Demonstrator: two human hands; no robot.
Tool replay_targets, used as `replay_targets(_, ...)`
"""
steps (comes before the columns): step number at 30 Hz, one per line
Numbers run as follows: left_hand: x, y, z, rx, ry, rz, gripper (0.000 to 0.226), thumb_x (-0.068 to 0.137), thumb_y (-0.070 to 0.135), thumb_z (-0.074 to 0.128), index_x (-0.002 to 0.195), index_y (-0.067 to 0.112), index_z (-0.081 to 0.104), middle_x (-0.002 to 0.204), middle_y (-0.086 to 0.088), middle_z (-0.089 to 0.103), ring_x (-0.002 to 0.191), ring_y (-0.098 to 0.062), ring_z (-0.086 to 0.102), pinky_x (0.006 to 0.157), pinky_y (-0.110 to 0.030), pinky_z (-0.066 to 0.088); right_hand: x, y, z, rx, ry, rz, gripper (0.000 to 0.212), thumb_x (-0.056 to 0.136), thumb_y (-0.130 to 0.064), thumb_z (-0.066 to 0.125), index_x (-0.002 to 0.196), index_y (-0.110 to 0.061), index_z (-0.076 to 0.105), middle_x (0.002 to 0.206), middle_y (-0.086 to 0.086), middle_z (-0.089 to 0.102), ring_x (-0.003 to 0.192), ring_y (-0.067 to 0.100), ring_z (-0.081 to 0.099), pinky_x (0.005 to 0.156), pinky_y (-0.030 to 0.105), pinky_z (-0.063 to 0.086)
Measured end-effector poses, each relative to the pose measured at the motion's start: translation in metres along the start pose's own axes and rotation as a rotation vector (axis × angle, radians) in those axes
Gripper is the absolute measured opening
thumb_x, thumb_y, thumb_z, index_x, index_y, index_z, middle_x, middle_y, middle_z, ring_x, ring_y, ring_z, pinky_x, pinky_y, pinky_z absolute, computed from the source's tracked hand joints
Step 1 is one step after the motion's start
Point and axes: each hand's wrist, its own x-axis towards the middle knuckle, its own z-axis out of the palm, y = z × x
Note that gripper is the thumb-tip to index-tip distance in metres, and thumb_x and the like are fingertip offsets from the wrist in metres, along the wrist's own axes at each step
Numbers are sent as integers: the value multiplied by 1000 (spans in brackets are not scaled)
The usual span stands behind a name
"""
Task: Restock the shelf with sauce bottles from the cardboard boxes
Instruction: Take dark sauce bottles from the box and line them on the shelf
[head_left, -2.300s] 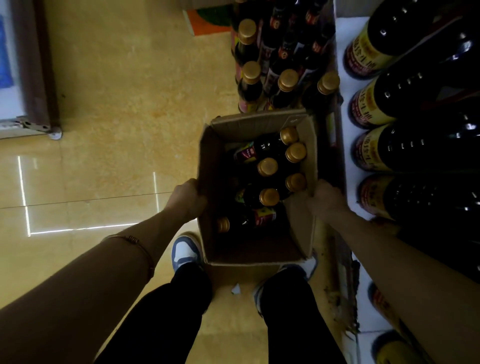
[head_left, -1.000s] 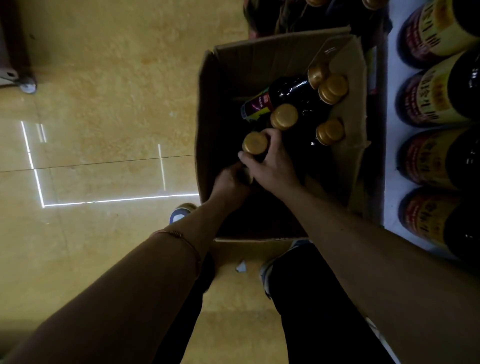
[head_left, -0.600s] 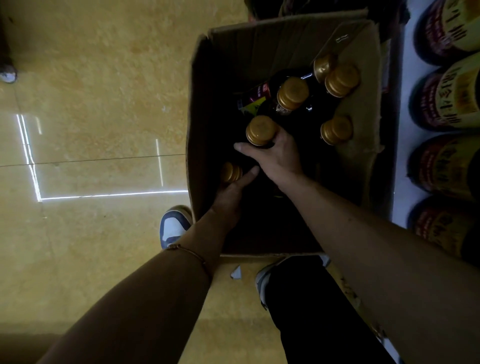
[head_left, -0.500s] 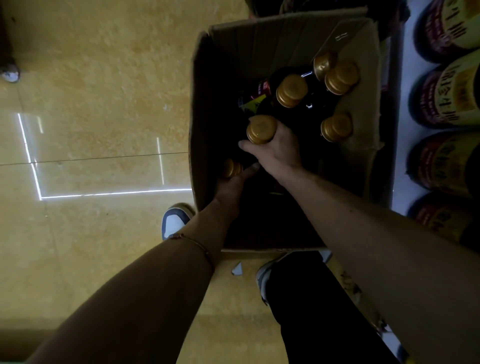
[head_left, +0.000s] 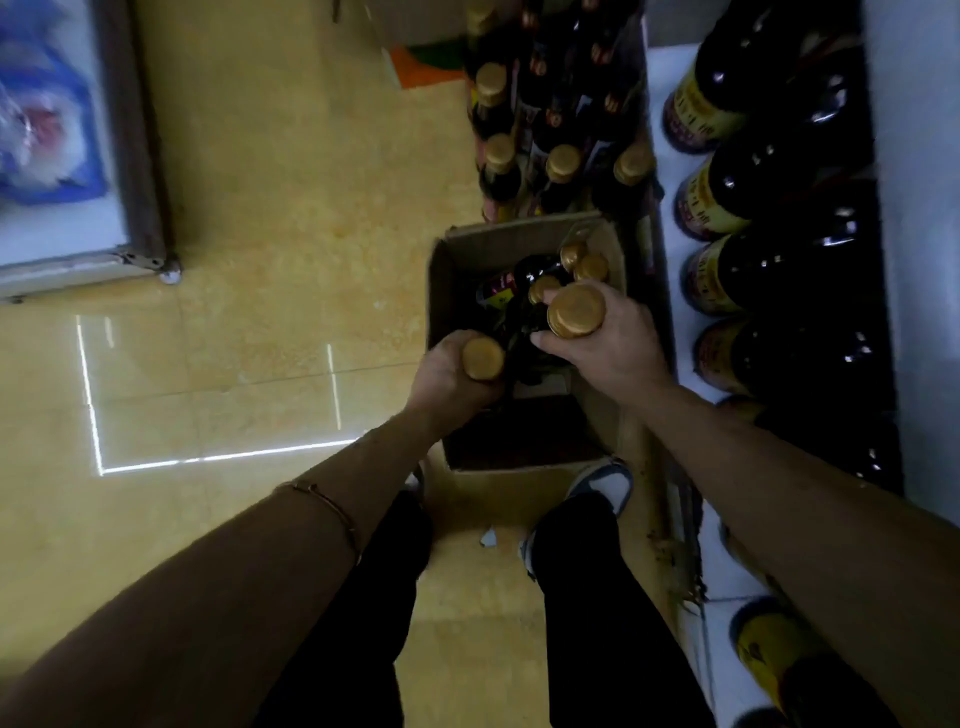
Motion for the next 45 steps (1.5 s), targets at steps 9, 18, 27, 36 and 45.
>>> replay_targets(9, -72, 157, -94, 137, -189, 454, 36, 68, 15, 83, 96, 4, 64, 100, -7, 58, 97, -23, 57, 84, -33, 42, -69, -168, -122, 1, 177, -169, 49, 67, -43, 82, 107, -17, 69, 104, -2, 72, 102, 17, 65, 90, 45, 52)
replay_targets(18, -170, 317, -189, 145, -233, 808, 28, 77, 27, 79, 78, 28, 51, 86, 0, 59, 78, -7, 57, 64, -13, 40, -160, -321, -227, -26, 569, -198, 37, 65, -44, 79, 91, -19, 73, 91, -2, 74, 90, 18, 68, 83, 44, 54)
replay_targets(27, -273, 465, -269, 109, -236, 1130, 50, 66, 43, 78, 78, -1, 59, 74, -16, 65, 71, -24, 63, 65, -38, 47, -252, -457, -315, -130, 817, -294, 46, 59, -57, 67, 72, -14, 67, 73, 4, 70, 76, 21, 66, 69, 47, 53)
replay_targets(36, -375, 576, -307, 67, -402, 1288, 16, 68, 6, 76, 72, 8, 61, 67, -11, 69, 71, -25, 71, 70, -28, 55, -338, -559, -379, -145, 1040, -395, 32, 70, -38, 74, 58, -13, 58, 61, 2, 62, 64, 18, 57, 64, 42, 50)
replay_targets(45, -473, 661, -315, -29, -464, 1510, 18, 79, -6, 67, 72, 10, 63, 63, 2, 67, 62, -13, 68, 62, -19, 52, -408, -614, -441, -239, 1207, -480, 22, 72, -37, 74, 61, -19, 66, 56, -9, 61, 64, 11, 59, 63, 34, 45)
